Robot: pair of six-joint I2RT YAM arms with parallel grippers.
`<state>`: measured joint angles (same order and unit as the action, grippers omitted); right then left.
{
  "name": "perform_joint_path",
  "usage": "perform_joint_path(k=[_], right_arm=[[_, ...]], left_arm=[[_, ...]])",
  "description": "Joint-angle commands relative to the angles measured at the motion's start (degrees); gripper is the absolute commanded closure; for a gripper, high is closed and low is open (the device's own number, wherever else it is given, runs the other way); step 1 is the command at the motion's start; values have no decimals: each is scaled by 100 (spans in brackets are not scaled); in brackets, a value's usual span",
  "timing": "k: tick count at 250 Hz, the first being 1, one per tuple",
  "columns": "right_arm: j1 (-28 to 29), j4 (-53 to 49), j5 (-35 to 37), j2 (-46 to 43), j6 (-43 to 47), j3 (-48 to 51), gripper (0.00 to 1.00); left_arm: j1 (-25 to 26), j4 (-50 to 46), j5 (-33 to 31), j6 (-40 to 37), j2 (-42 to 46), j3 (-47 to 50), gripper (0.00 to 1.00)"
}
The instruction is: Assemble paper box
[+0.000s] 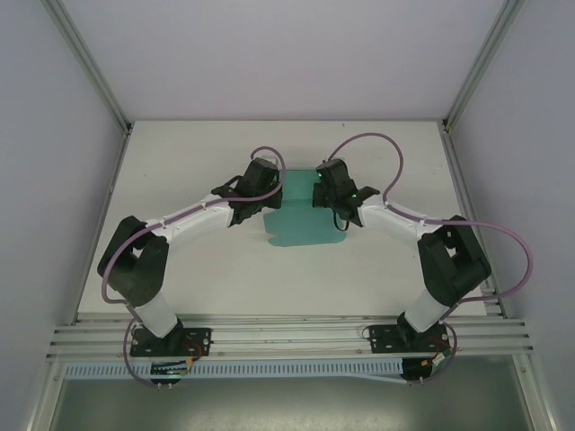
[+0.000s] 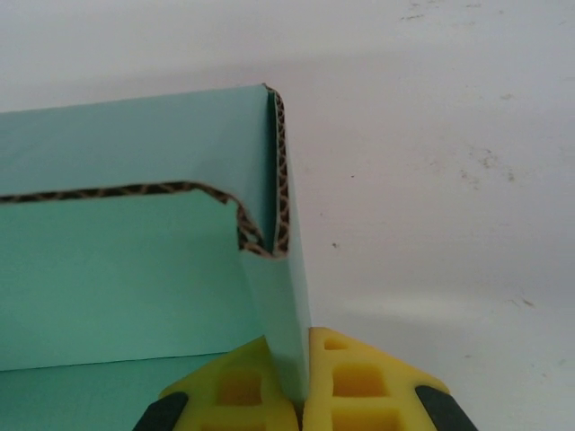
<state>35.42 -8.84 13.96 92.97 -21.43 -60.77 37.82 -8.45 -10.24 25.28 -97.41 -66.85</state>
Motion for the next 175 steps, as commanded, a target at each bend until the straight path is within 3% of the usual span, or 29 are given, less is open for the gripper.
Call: perform_joint_path(k=[1, 47, 89, 147, 175], right_arm=[[148, -220, 478, -88, -210, -304, 100], [215, -277, 559, -298, -247, -186, 100], [253, -451, 749, -316, -262, -232, 100], [349, -691, 1058, -254, -250, -383, 100], [352, -708, 1140, -286, -256, -350, 100]], left_arm=[[1, -153, -160, 134, -144, -219, 96], [2, -179, -145, 150, -130, -224, 85], [-3, -119, 24, 72, -87, -210, 82], [-3, 94, 496, -124, 306, -50, 65], [-7, 221, 524, -185, 734, 201, 51]])
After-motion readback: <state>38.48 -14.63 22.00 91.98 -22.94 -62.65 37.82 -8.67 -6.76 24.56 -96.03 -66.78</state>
